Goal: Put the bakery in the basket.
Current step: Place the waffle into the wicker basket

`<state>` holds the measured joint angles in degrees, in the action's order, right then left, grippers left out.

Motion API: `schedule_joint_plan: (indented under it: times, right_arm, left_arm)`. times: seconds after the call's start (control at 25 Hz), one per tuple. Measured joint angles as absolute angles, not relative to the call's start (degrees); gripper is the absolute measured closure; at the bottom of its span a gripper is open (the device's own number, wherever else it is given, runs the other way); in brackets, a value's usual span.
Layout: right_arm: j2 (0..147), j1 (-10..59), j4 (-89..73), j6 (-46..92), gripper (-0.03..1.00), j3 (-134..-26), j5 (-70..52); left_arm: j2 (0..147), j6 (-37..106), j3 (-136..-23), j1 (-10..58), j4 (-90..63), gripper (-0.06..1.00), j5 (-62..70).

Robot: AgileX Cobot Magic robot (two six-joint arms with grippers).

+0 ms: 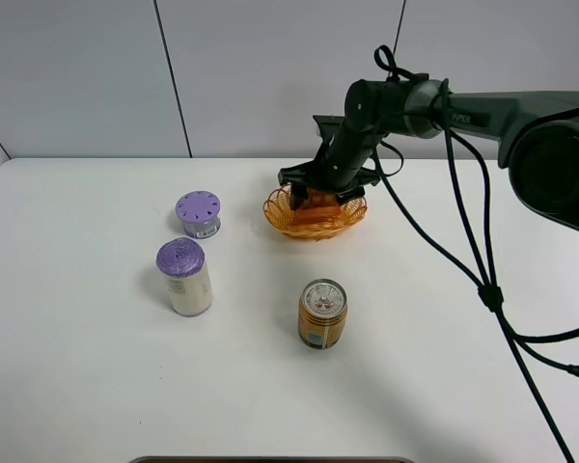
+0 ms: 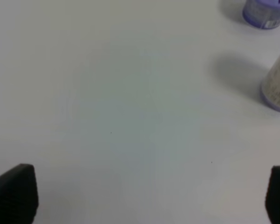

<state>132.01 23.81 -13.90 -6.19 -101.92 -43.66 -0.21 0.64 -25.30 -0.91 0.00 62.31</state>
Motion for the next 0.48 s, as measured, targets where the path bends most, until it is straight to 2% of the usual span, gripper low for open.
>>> schedule_joint_plan:
  times: [0.48]
  right_arm:
    - [132.92, 23.81, -16.01, -6.19, 0.27, -101.92, -43.30]
  left_arm:
    - [-0.21, 0.64, -25.30, -0.91, 0.00, -0.05, 62.31]
